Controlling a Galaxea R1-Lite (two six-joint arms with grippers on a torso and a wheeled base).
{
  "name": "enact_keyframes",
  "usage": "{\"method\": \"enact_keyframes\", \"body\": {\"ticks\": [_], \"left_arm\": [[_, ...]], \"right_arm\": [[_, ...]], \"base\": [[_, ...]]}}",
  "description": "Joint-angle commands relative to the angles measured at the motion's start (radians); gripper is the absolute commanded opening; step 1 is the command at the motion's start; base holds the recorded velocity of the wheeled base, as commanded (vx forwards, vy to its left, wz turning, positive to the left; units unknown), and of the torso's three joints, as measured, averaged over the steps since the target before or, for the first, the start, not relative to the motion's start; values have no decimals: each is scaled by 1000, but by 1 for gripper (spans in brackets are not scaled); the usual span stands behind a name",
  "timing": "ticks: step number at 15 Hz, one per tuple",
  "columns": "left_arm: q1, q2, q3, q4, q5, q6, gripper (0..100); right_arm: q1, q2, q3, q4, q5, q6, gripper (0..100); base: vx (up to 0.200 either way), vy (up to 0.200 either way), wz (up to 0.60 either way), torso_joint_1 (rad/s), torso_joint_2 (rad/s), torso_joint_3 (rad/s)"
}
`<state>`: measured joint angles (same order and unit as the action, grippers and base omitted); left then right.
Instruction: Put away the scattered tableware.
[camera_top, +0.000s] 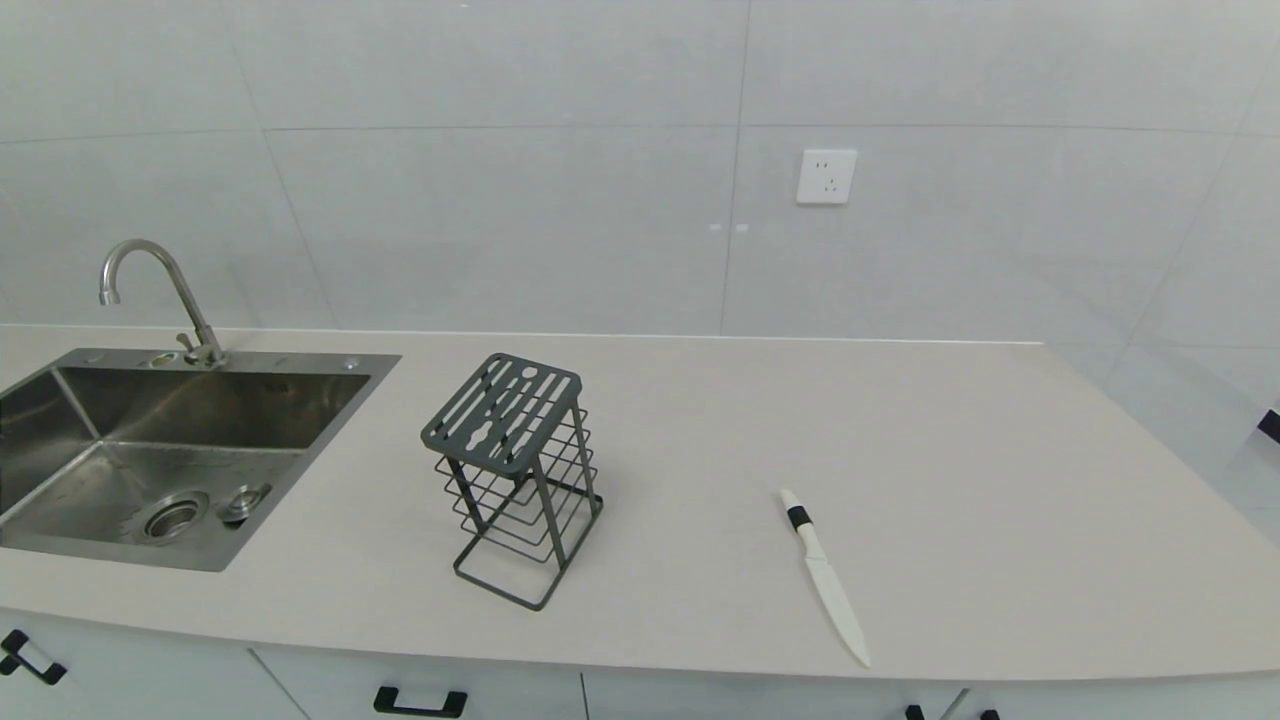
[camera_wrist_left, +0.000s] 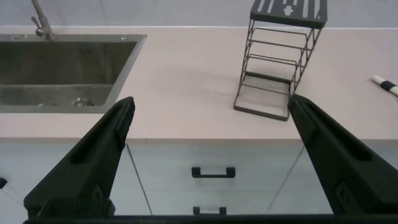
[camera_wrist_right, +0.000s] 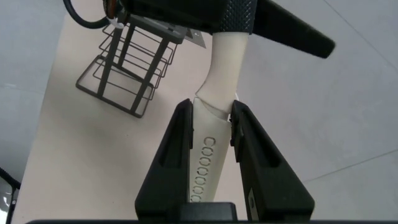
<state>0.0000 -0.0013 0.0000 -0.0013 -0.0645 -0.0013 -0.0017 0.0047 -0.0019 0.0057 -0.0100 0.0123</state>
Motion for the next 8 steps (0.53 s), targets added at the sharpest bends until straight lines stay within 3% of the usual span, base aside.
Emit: {"method": "enact_keyframes", "body": {"ticks": [1,8], "left_arm": [[0,1,0,0,0,0,100],[0,1,0,-2,-1,1,100]], "right_arm": [[0,1,0,0,-1,0,100],[0,1,-1,0,-1,0,100]], "base": [[0,0,0,271,-12,242],[0,0,0,297,-56,234]]}}
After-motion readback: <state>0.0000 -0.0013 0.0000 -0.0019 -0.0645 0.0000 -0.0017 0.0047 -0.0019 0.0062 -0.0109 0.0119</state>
